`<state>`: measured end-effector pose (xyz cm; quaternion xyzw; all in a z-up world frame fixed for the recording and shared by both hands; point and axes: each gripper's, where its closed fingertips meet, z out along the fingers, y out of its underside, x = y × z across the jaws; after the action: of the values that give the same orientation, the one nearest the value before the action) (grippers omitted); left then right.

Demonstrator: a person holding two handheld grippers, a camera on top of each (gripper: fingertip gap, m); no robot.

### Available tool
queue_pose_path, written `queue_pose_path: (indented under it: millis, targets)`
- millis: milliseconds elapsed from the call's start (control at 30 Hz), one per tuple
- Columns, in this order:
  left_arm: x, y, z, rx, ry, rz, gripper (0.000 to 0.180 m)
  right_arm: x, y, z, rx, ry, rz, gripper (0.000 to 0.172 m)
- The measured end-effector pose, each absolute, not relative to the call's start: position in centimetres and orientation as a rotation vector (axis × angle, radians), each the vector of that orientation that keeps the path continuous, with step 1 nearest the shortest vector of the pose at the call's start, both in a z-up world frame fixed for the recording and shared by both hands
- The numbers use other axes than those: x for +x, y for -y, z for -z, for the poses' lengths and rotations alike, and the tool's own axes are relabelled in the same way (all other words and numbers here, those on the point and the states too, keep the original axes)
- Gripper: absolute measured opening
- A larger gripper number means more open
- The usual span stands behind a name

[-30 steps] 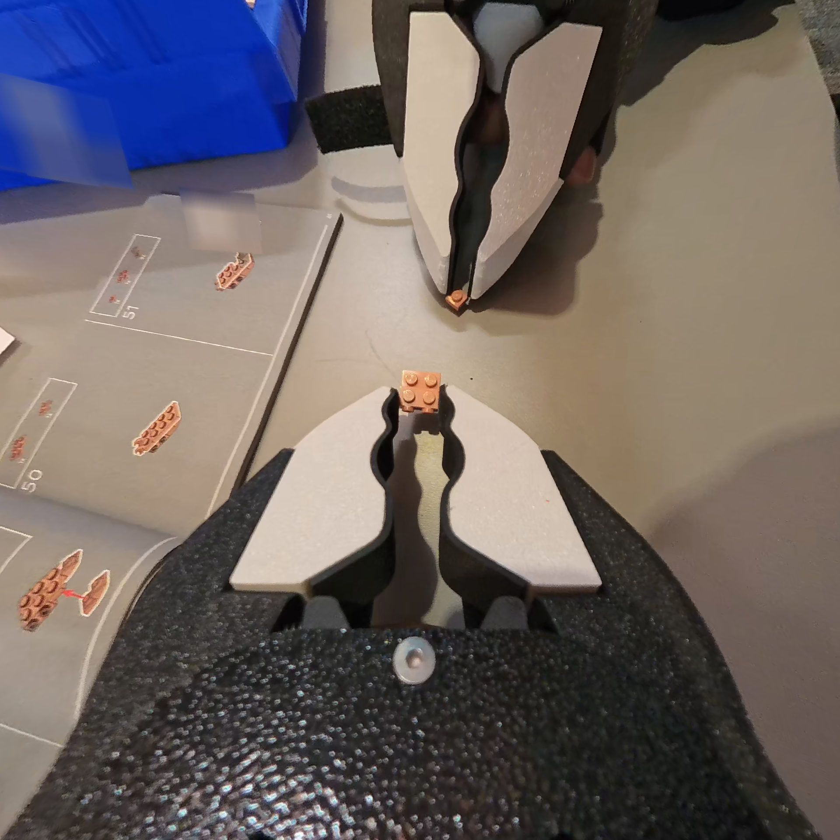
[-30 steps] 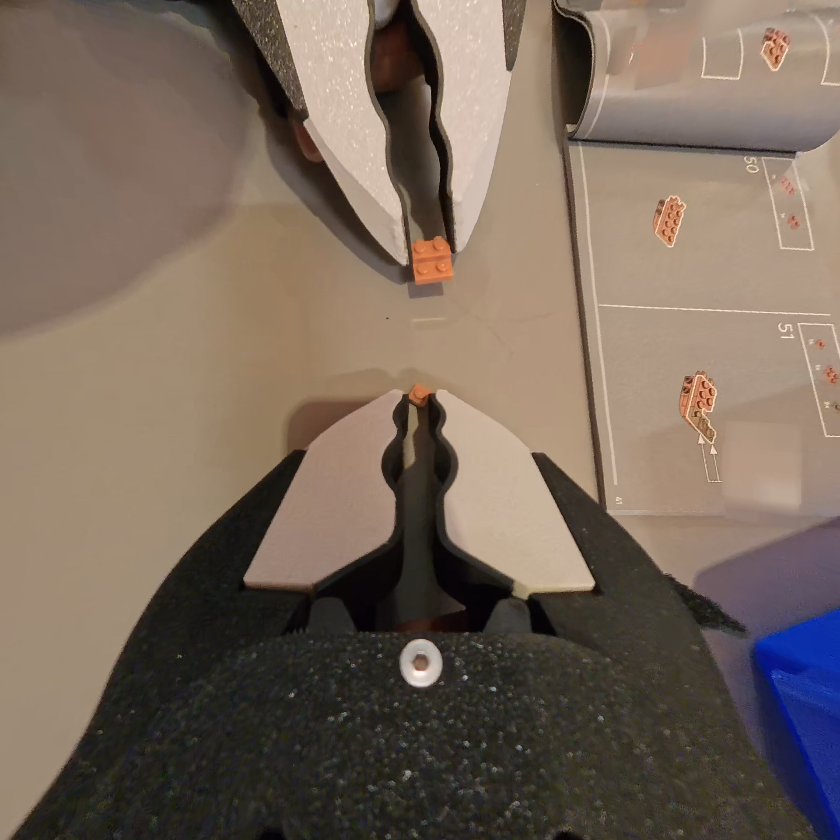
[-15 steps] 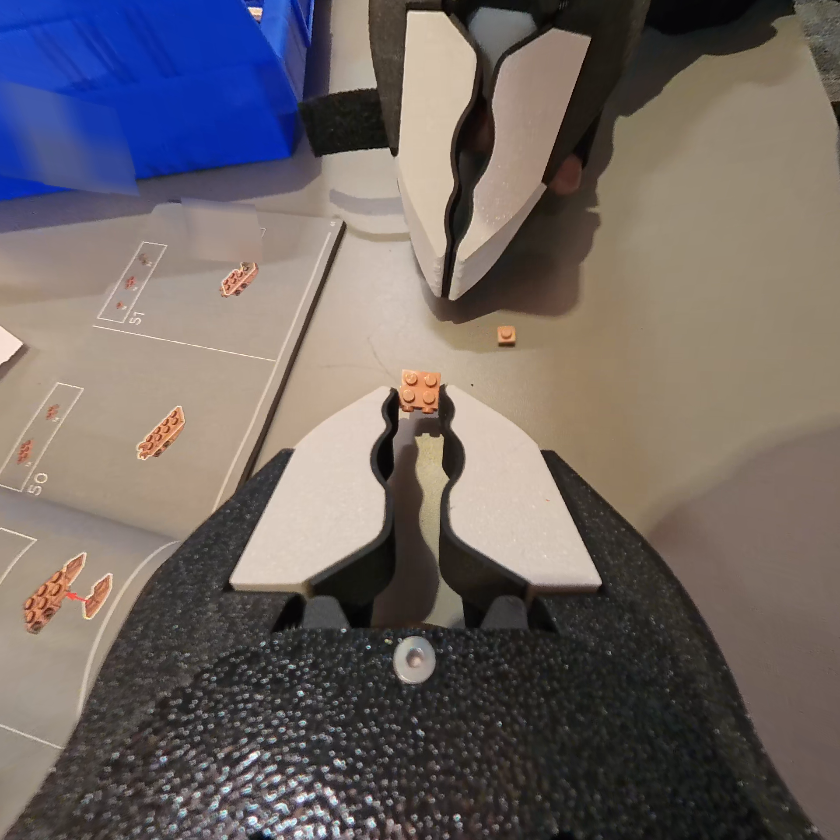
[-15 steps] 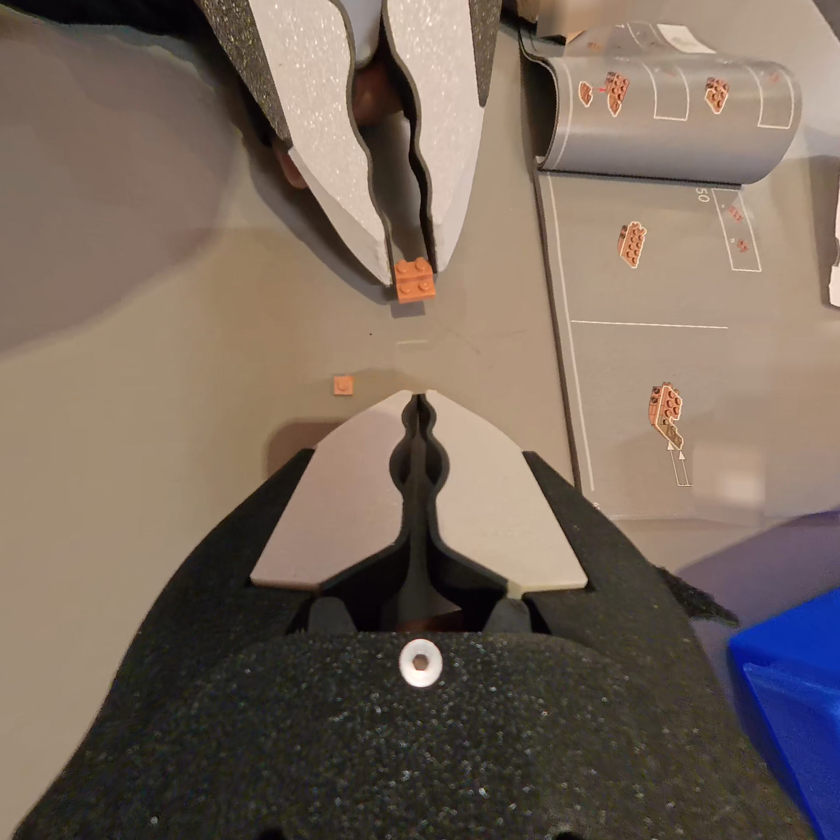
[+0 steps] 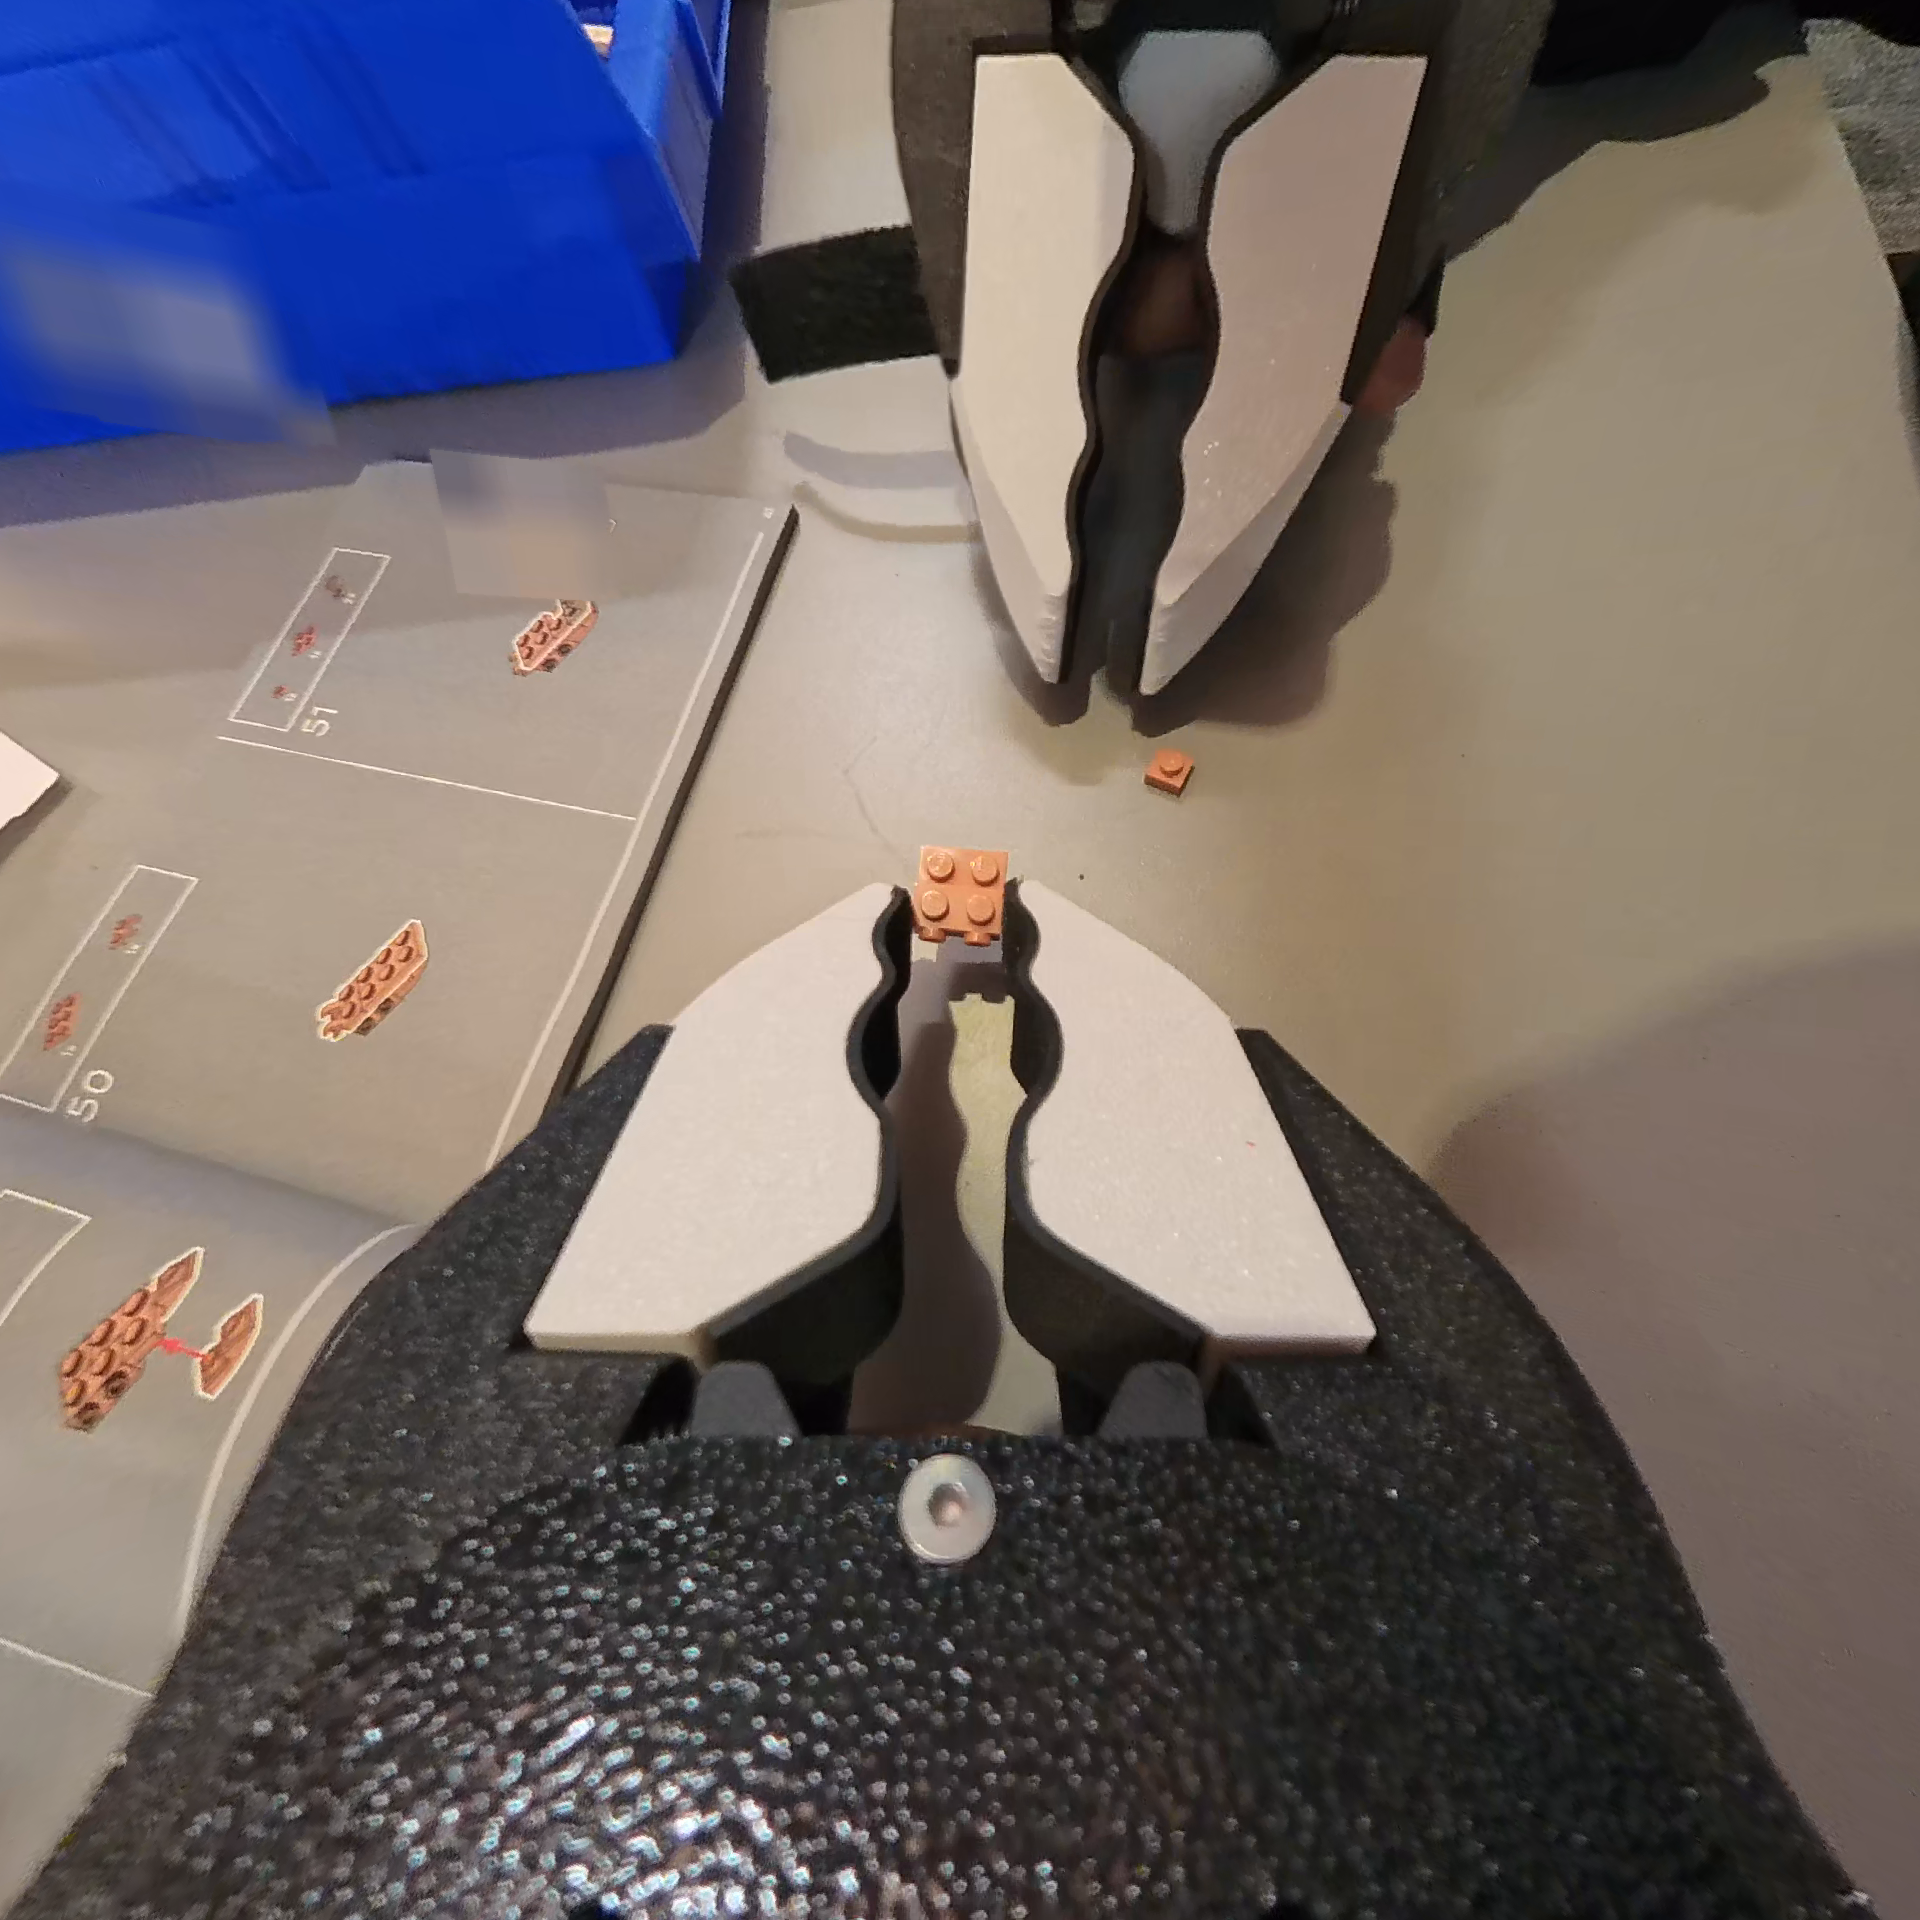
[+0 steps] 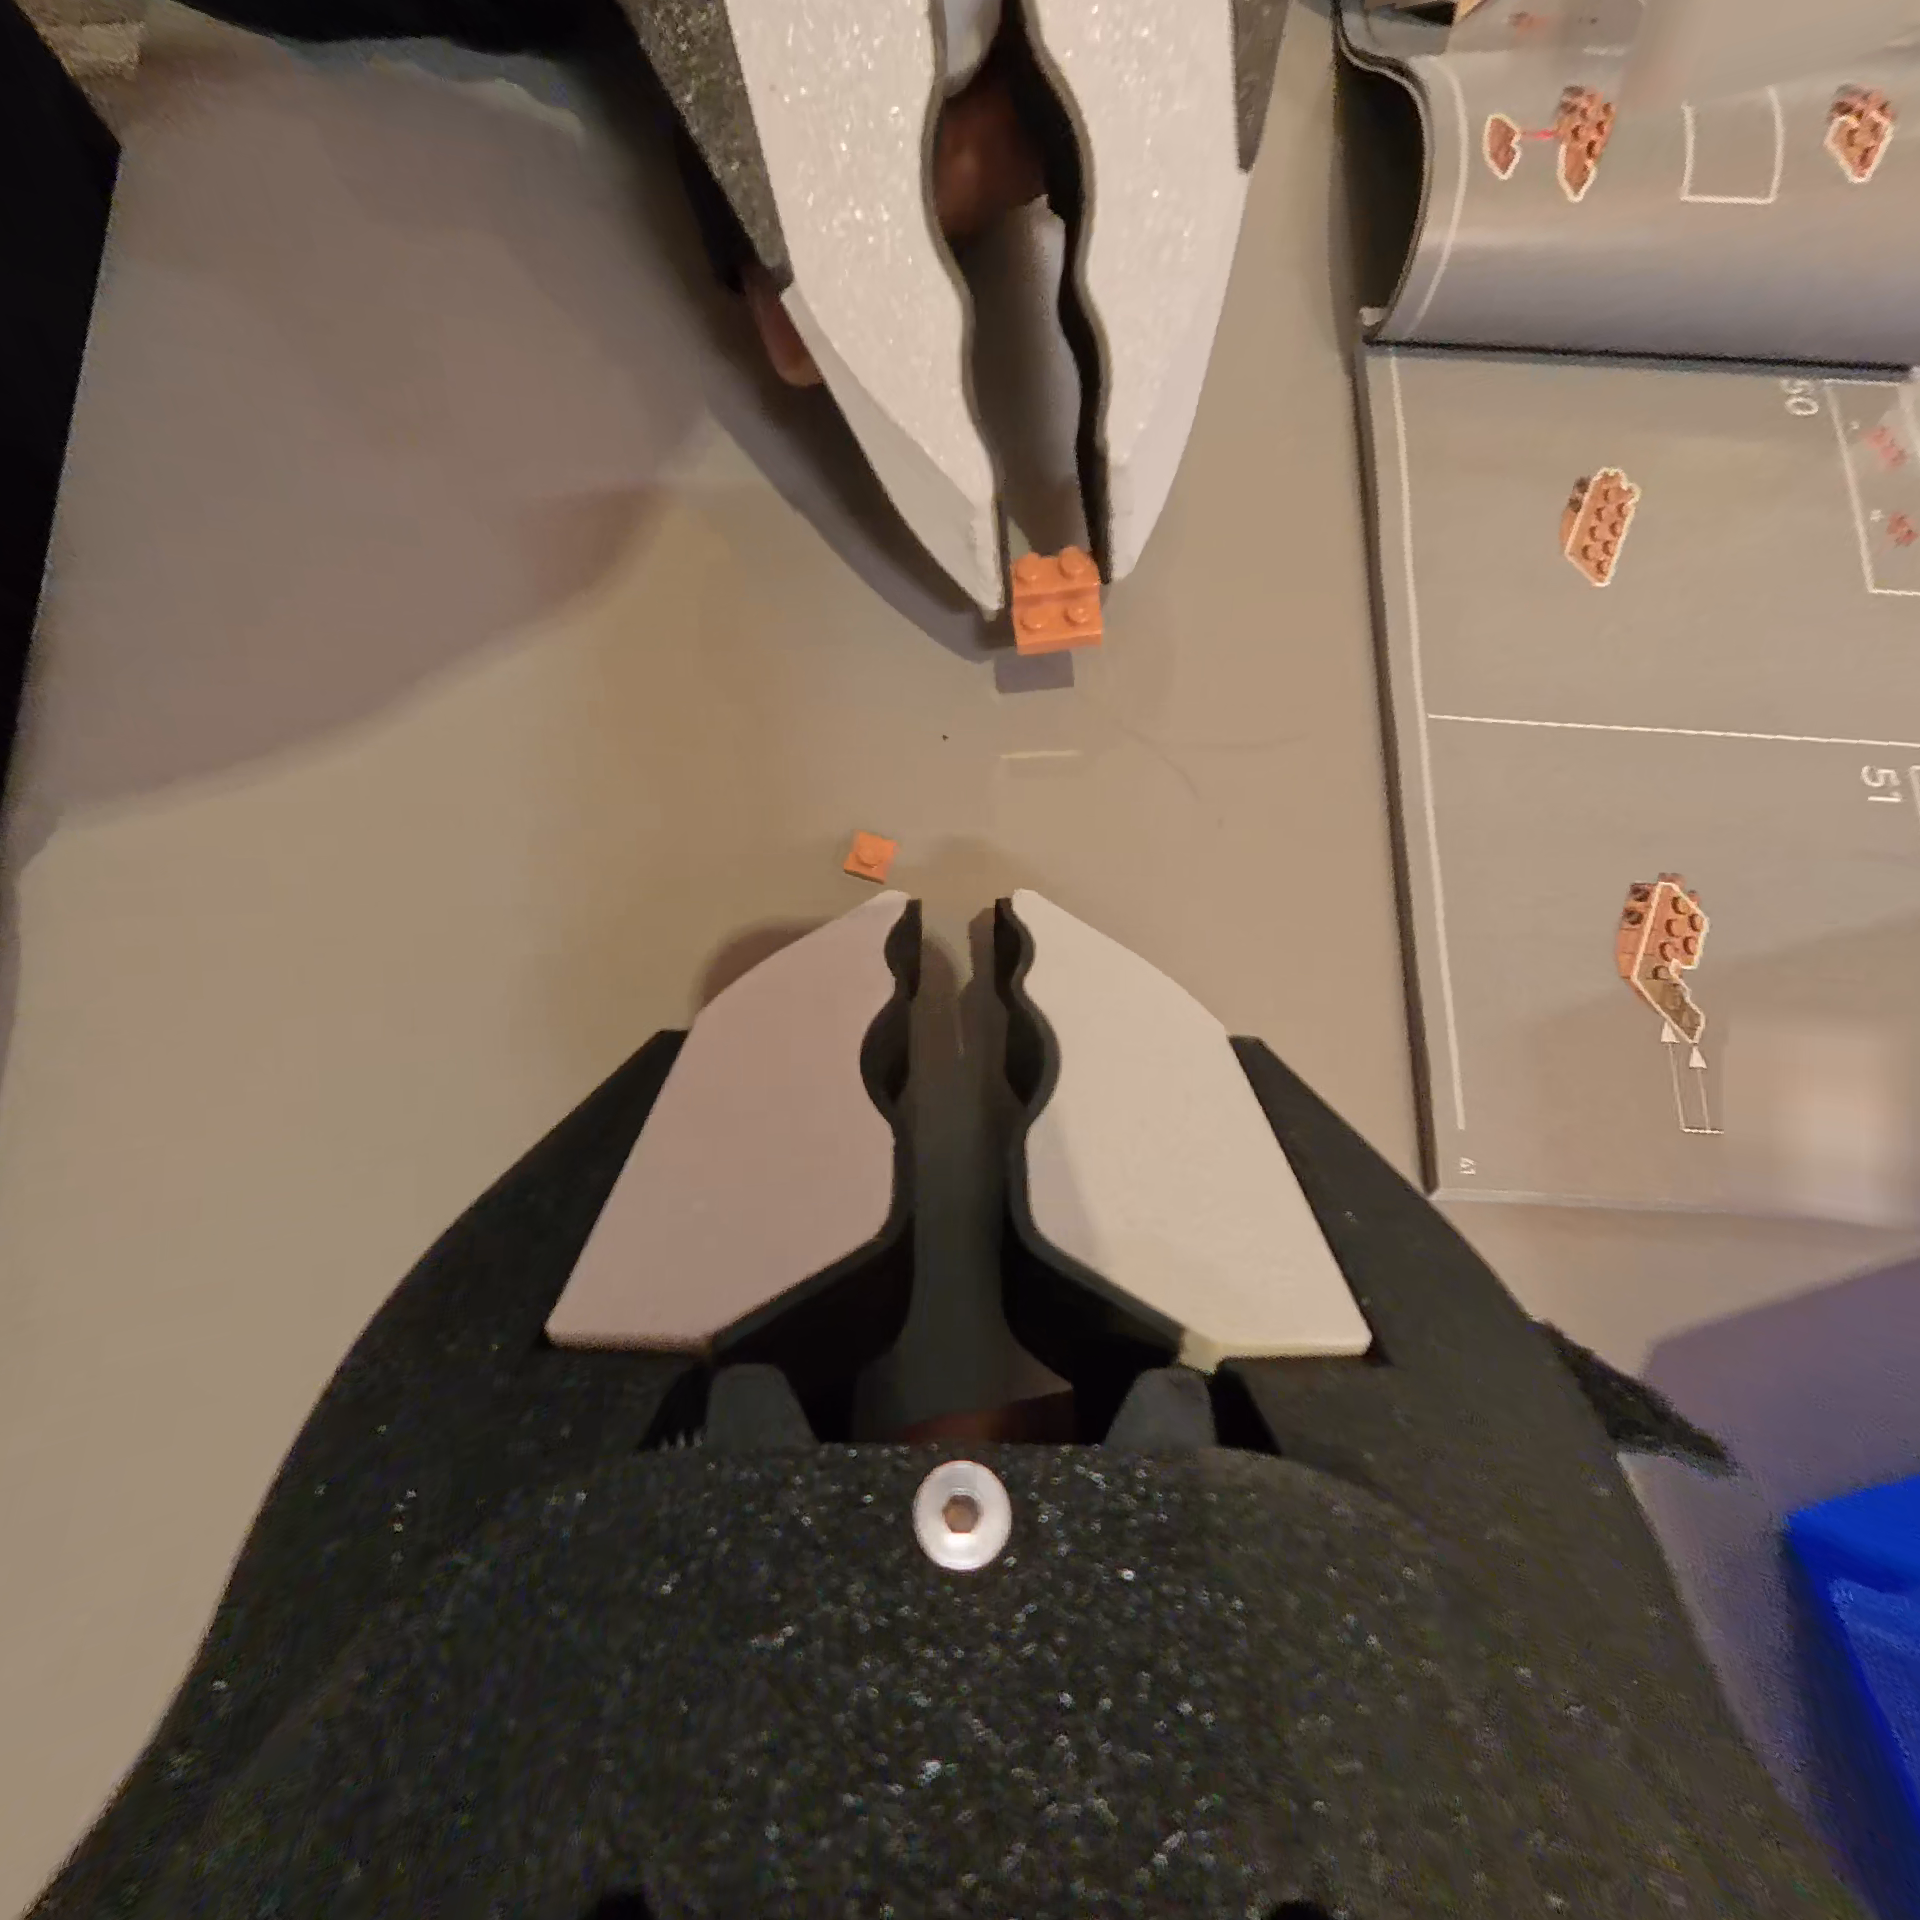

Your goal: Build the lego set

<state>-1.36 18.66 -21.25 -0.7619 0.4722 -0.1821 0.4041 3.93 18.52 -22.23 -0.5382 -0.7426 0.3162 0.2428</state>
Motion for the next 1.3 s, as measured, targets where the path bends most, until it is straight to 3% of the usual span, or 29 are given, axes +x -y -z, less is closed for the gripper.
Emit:
queue_pose_path:
  millis: [633,1300]
  targets:
    - [-1.4,-18.58,21.39,-1.93,-1.201,0.454,0.016,4.12,-17.73,22.82,-1.415,2.1,-0.835,0.021]
    - [-1.39,-18.46,21.32,-1.929,-1.198,0.459,0.016,3.97,-18.11,22.89,-1.48,2.055,-0.8,0.015]
